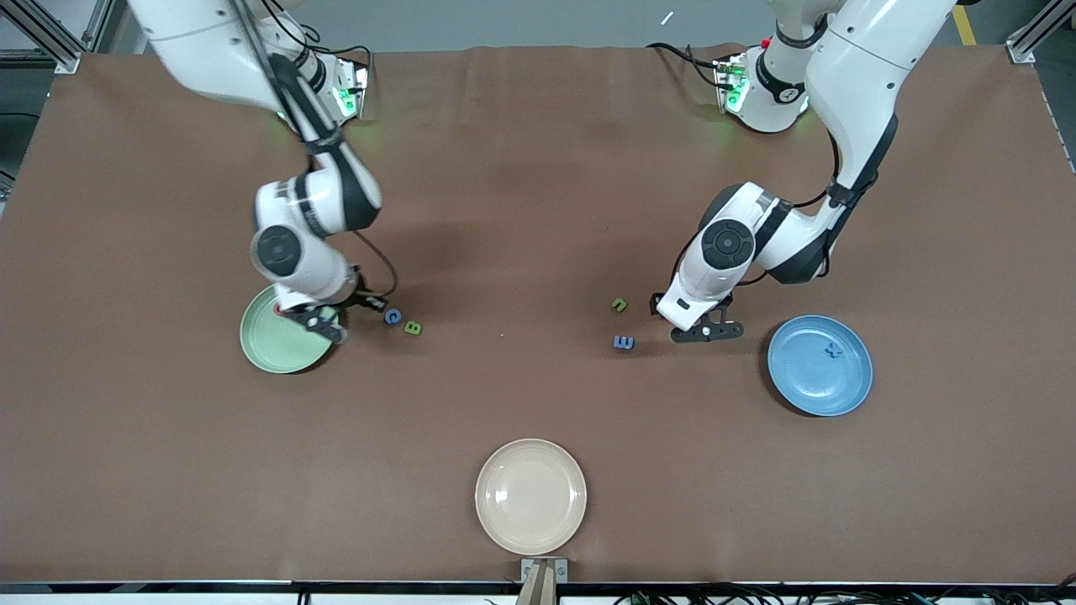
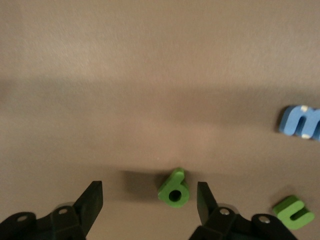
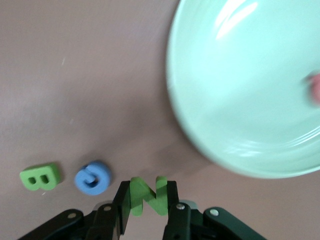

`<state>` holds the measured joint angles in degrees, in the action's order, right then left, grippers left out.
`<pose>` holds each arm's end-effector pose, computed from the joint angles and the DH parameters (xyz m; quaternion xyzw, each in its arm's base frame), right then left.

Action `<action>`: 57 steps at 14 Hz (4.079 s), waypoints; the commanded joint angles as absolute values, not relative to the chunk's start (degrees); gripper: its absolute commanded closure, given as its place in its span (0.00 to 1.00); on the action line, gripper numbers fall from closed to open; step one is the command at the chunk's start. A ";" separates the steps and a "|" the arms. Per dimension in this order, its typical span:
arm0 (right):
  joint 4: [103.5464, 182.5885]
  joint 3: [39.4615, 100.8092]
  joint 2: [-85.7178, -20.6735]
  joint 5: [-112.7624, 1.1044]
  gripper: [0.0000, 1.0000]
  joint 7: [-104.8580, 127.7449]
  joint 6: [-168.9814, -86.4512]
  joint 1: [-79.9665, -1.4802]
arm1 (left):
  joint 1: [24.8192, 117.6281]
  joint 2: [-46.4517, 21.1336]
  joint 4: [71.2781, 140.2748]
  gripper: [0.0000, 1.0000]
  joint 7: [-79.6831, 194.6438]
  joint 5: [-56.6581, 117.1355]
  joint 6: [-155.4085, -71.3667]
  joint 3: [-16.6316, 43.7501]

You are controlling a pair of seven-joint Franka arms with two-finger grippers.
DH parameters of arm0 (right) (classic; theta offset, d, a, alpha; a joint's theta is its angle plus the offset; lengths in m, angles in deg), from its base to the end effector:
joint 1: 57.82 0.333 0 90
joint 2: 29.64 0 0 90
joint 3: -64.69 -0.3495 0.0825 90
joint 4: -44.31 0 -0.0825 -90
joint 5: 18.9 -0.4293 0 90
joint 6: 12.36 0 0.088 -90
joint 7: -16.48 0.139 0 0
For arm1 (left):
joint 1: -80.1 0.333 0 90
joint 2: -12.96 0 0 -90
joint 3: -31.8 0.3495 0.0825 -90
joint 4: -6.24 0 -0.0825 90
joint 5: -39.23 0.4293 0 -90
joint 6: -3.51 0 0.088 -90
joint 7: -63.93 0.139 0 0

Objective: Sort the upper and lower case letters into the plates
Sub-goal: 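Drop the N in the green plate while the left gripper grasps the b, then grasp the blue C with the right gripper while the left gripper drops the b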

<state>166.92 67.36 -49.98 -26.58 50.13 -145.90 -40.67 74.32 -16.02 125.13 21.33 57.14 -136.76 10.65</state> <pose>0.5679 0.1515 0.1879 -0.9727 0.2141 0.0891 0.0001 0.5490 -0.2784 0.1497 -0.9988 -0.0289 0.0299 0.0273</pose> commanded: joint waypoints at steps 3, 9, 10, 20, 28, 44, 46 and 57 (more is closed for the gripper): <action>165.51 66.53 -48.98 -26.81 0.97 35.31 -142.26 -50.51 | 74.65 -16.04 126.56 0.23 20.43 57.25 -137.90 9.91; 167.00 66.44 -52.93 -26.89 0.97 31.24 -145.61 -53.25 | 74.82 -17.27 127.00 0.26 20.34 57.25 -141.41 9.21; 167.35 66.44 -53.02 -26.89 0.88 31.42 -145.51 -53.25 | 74.82 -17.36 127.09 0.27 20.42 57.25 -142.03 9.21; 159.73 64.86 -52.14 -27.16 0.00 35.70 -136.40 -52.20 | 75.00 -17.71 127.09 0.65 20.69 57.51 -142.39 9.30; 156.98 64.33 -52.76 -27.16 0.00 51.89 -140.40 -42.28 | 75.44 -14.38 127.09 0.76 21.39 57.86 -141.51 9.12; 167.80 64.33 -56.71 -27.16 0.16 54.44 -160.19 -36.12 | 102.59 -11.47 125.60 0.75 54.78 57.86 -137.38 6.04; 167.80 64.33 -56.71 -27.07 0.28 54.62 -160.10 -36.03 | 103.30 -12.52 125.68 0.75 55.14 57.95 -137.29 6.22; 158.51 64.95 -53.38 -26.55 1.00 55.15 -140.83 -39.00 | 103.74 -16.04 125.95 0.74 55.41 61.73 -137.29 7.01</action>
<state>163.23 64.82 -56.18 -26.73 55.39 -150.66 -36.79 103.21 -16.02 126.15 54.93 60.57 -137.88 7.36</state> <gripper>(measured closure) 0.656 0.696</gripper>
